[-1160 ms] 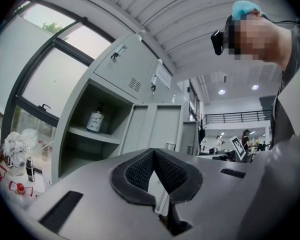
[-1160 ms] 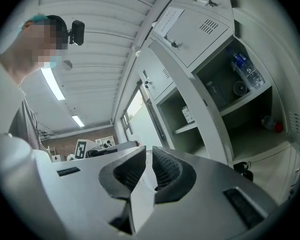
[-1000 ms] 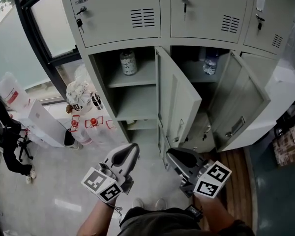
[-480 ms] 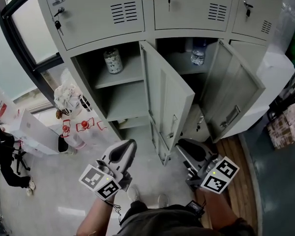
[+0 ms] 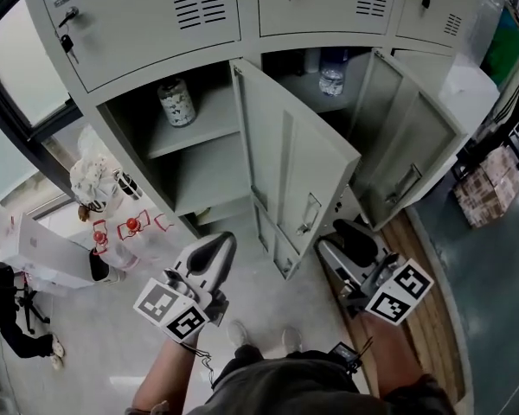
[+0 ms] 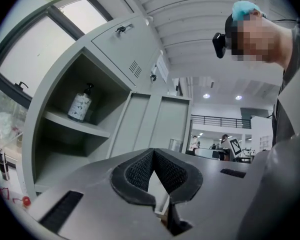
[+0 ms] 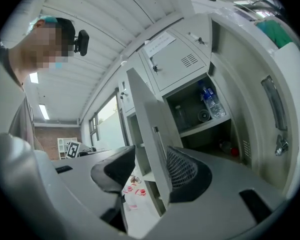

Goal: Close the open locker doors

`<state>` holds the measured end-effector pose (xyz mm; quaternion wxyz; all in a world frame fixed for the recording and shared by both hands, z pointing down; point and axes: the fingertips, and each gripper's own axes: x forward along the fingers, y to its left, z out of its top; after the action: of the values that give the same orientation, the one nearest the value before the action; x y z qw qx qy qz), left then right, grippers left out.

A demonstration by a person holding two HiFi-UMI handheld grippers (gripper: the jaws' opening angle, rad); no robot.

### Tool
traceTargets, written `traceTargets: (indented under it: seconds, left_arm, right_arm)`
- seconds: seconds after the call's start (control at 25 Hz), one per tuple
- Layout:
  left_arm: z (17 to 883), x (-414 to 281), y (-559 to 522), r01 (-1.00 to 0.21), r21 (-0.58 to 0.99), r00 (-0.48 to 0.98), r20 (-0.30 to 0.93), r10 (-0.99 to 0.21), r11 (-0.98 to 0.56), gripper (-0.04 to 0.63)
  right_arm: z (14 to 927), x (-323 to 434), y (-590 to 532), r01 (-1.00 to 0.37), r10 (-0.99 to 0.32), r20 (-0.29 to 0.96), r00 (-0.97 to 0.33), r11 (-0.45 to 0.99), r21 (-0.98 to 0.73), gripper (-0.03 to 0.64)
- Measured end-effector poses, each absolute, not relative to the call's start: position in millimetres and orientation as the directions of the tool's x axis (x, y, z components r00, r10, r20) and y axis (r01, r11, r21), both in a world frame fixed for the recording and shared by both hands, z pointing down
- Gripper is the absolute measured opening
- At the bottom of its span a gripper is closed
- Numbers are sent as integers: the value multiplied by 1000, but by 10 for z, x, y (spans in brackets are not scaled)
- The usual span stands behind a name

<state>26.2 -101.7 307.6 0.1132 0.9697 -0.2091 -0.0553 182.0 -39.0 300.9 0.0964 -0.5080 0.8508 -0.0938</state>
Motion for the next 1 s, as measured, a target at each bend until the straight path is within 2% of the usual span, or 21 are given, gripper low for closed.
traceTargets:
  seconds: [0.32,1.0]
  left_arm:
    - [3103,245,-1242,-312,258,939,-66,-338,-915,8]
    - [3110,283,-1486,-219,267,967,-65,-245,-938,8]
  right_arm:
    - [3007,1741,-571,-891,-912,-35,-409,408,-199,186]
    - [3040,1676,-792,-913,-937,-15,-350,345,-217,186]
